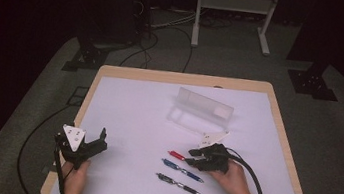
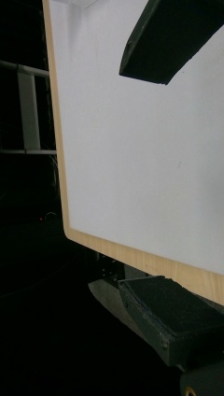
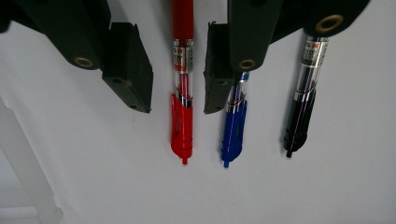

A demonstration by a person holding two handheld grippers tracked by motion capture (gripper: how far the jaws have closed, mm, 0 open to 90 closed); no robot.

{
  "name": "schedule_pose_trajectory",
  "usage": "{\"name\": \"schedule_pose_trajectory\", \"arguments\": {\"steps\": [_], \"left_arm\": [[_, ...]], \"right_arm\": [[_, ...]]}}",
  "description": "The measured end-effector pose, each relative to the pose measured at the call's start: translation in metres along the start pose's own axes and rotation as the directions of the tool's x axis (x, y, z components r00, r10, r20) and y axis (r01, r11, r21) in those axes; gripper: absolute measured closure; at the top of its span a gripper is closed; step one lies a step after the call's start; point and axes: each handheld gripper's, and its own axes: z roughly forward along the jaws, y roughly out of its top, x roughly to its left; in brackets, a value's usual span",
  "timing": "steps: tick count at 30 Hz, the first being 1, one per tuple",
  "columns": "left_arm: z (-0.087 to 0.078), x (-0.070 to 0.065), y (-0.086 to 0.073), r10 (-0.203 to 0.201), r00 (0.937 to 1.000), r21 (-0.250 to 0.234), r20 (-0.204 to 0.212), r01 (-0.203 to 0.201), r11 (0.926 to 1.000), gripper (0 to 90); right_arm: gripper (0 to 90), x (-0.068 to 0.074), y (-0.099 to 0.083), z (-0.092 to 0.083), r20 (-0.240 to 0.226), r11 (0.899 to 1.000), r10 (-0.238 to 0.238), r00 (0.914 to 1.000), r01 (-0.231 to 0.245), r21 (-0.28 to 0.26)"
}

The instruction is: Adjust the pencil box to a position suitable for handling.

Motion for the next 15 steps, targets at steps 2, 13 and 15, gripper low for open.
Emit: {"name": "schedule_pose_trajectory", "arguments": {"steps": [2, 13, 15], "left_arm": [[0.000, 0.001, 0.000, -0.002, 1.0000, 0.002, 0.001, 0.002, 1.0000, 0.4], [0.002, 0.000, 0.000, 0.008, 0.9999, -0.003, 0.006, -0.008, 1.0000, 0.4], [0.002, -0.001, 0.000, 0.002, 0.9999, -0.001, 0.013, -0.002, 1.0000, 0.4]], "right_arm": [[62.0, -0.001, -0.001, 0.002, 0.000, 1.000, 0.002, 1.0000, -0.002, 0.010], [70.0, 0.002, -0.003, 0.010, 0.014, 0.999, -0.008, 0.9999, 0.007, 0.041], [71.8, 0.003, -0.003, 0.012, 0.022, 0.998, -0.018, 0.9996, 0.017, 0.056]]}}
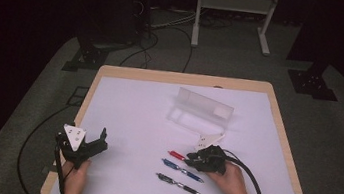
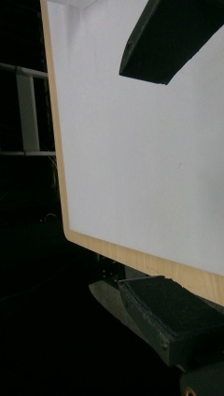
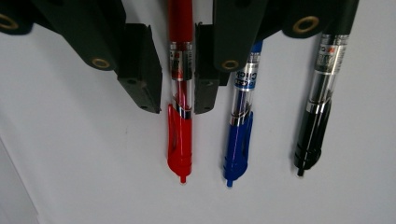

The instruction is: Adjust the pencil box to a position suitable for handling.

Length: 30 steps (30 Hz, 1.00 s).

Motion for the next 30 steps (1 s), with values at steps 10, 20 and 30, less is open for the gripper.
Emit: {"name": "schedule_pose_trajectory", "arguments": {"steps": [10, 20, 30], "left_arm": [[0.000, 0.001, -0.001, -0.014, 0.9999, 0.005, -0.002, 0.014, 0.9999, 0.4], [-0.002, 0.001, 0.000, -0.010, 0.9999, -0.001, -0.006, 0.010, 1.0000, 0.4], [-0.002, 0.001, 0.000, -0.014, 0.9999, -0.003, -0.009, 0.014, 0.9999, 0.4]], "right_arm": [[78.1, 0.004, 0.000, 0.003, 0.021, 1.000, -0.012, 0.9997, 0.011, 0.014], [78.6, 0.002, 0.000, -0.001, -0.012, 0.999, 0.013, 0.9998, -0.014, -0.031], [78.6, -0.013, -0.001, -0.019, 0.020, 0.998, 0.035, 0.9992, -0.034, -0.056]]}}
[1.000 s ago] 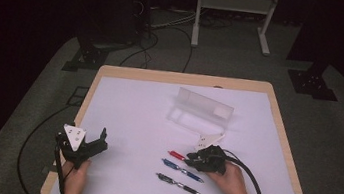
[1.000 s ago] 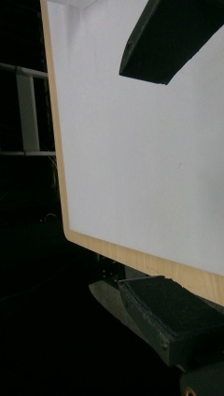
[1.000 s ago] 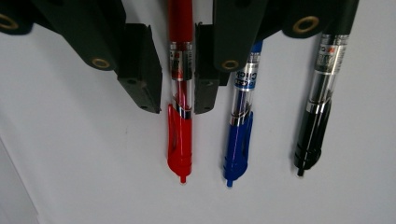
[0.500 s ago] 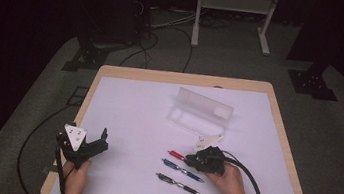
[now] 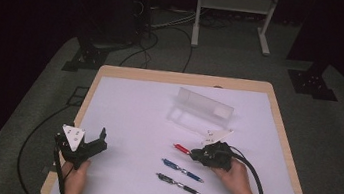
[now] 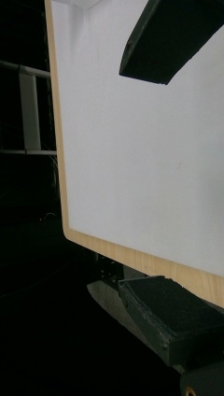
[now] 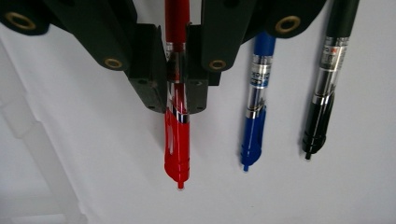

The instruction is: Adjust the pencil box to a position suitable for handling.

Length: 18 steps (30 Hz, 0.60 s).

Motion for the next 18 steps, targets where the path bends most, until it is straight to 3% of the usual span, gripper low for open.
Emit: {"name": "schedule_pose_trajectory", "arguments": {"steps": [12, 18], "left_arm": [[-0.001, 0.001, 0.000, -0.006, 1.0000, 0.000, -0.002, 0.006, 1.0000, 0.3], [0.000, 0.000, 0.000, -0.006, 1.0000, 0.000, 0.000, 0.006, 1.0000, 0.4]], "right_arm": [[78.6, -0.014, 0.013, -0.012, 0.042, 1.000, 0.004, 0.9991, -0.003, -0.009], [78.6, -0.027, 0.023, -0.017, 0.057, 1.000, 0.005, 0.9984, -0.004, -0.015]]}}
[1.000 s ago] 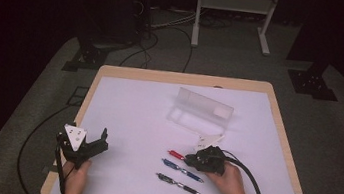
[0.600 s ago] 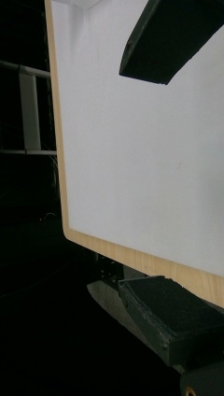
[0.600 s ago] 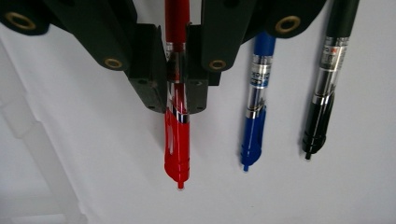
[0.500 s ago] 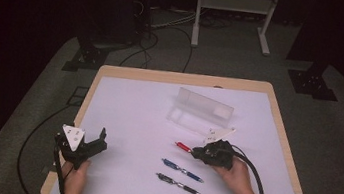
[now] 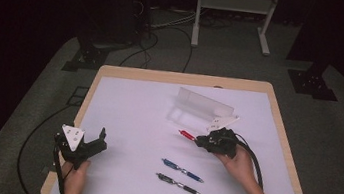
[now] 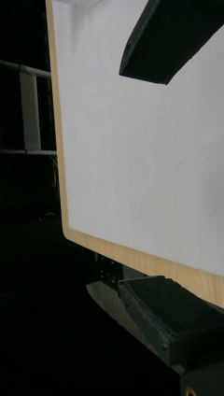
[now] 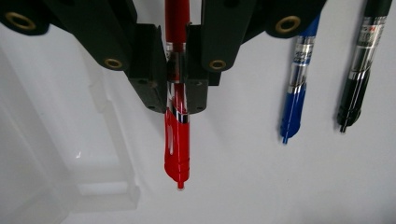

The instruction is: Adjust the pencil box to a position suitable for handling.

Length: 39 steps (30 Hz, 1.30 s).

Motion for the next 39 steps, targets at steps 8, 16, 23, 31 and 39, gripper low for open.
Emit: {"name": "schedule_pose_trajectory", "arguments": {"steps": [8, 16, 23, 31, 39], "left_arm": [[0.000, 0.001, 0.000, -0.003, 1.0000, 0.000, 0.000, 0.003, 1.0000, 0.4], [0.000, 0.000, 0.000, 0.000, 1.0000, 0.000, 0.004, 0.000, 1.0000, 0.4], [0.001, 0.000, 0.000, -0.003, 1.0000, -0.004, 0.007, 0.003, 1.0000, 0.4], [0.001, -0.001, 0.000, 0.000, 0.9999, -0.001, 0.012, 0.000, 1.0000, 0.4], [0.001, -0.001, 0.000, -0.003, 0.9999, -0.001, 0.012, 0.003, 1.0000, 0.4]], "right_arm": [[78.6, -0.022, 0.023, -0.005, 0.041, 1.000, -0.021, 0.9989, 0.020, 0.003], [78.6, -0.047, 0.040, 0.002, 0.054, 0.999, -0.031, 0.9981, 0.030, 0.020], [78.6, -0.067, 0.040, 0.010, 0.056, 0.999, -0.022, 0.9982, 0.021, 0.030], [78.5, -0.084, 0.030, 0.021, 0.035, 0.999, 0.000, 0.9994, -0.002, 0.043], [78.3, -0.093, 0.020, 0.033, 0.040, 0.996, 0.022, 0.9990, -0.025, 0.091]]}}
